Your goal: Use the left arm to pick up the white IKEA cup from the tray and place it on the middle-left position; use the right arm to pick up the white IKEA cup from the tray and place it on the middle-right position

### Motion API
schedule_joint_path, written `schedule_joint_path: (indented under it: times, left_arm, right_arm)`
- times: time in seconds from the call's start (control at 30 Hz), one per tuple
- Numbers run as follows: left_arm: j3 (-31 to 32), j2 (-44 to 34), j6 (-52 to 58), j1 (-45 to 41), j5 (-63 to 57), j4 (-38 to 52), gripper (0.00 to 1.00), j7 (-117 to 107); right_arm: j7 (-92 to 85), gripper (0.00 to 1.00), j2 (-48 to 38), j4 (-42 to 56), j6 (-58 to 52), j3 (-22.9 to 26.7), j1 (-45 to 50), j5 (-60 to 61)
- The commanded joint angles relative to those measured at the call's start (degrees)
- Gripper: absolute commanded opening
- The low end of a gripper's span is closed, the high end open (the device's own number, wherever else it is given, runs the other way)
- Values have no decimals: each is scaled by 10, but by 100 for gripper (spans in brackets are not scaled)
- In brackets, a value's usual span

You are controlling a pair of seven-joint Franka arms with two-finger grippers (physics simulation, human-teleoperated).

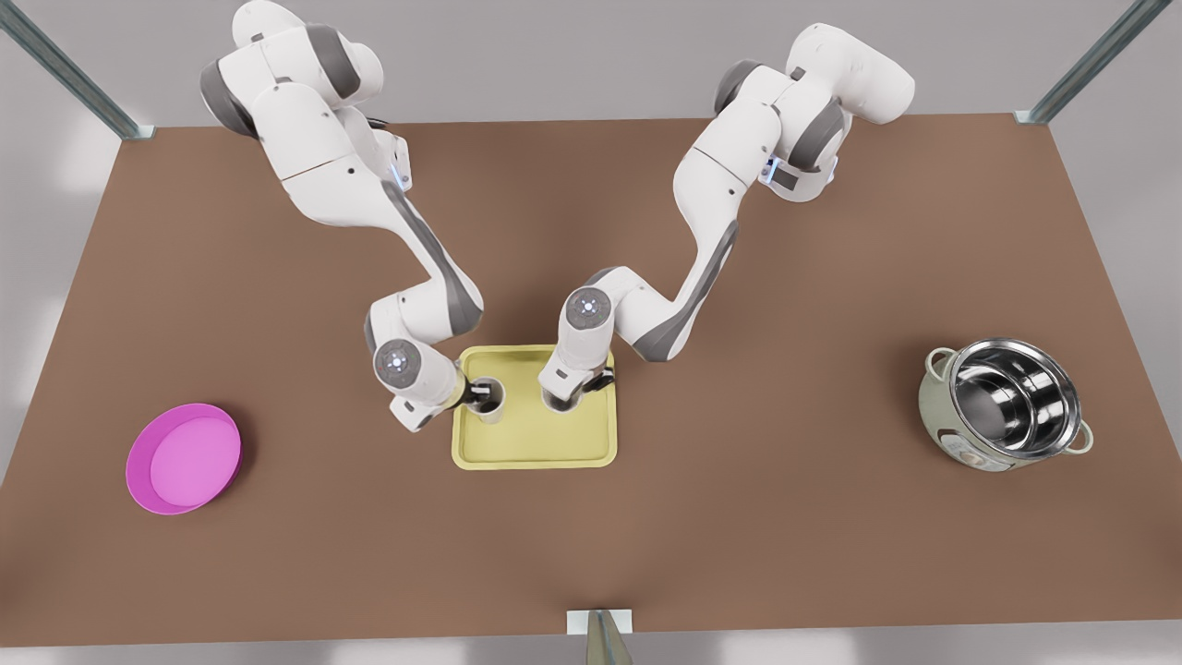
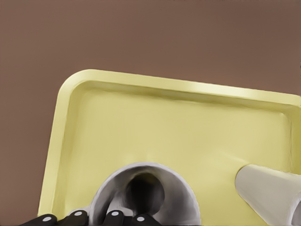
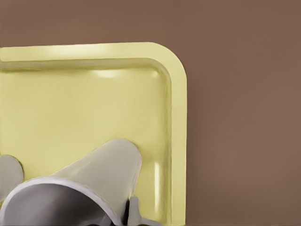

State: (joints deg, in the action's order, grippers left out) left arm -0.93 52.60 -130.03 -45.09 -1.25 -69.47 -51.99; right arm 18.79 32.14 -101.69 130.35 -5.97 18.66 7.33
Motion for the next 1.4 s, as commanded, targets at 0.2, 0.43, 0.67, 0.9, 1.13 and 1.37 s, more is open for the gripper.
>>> schedule_joint_path:
  times: [0.2, 0.43, 0.67, 0.9, 1.13, 1.37]
  left_arm:
    - [-7, -64, 93, 39, 2, -1, 23, -22]
    - [-5, -79, 76, 269, 4, -48, 23, 308]
    - [-2, -23, -57, 296, 8, -51, 23, 329]
    - [-1, -24, -59, 300, 43, -48, 100, 363]
    - [-2, -25, -58, 301, 42, -48, 100, 364]
    - [-7, -103, 89, 302, 15, -47, 100, 385]
  right_arm:
    - [-43, 19, -86, -3, -57, 4, -57, -8]
    - [-199, 36, -85, -99, -6, 4, -154, -4]
    - [-201, 100, -97, -106, 4, 4, -157, -5]
    - [-205, 100, -256, 73, -319, 59, -158, -97]
    - [-219, 100, -235, 133, -366, -25, -244, -92]
    - [-223, 100, -234, 141, -367, -26, -244, -92]
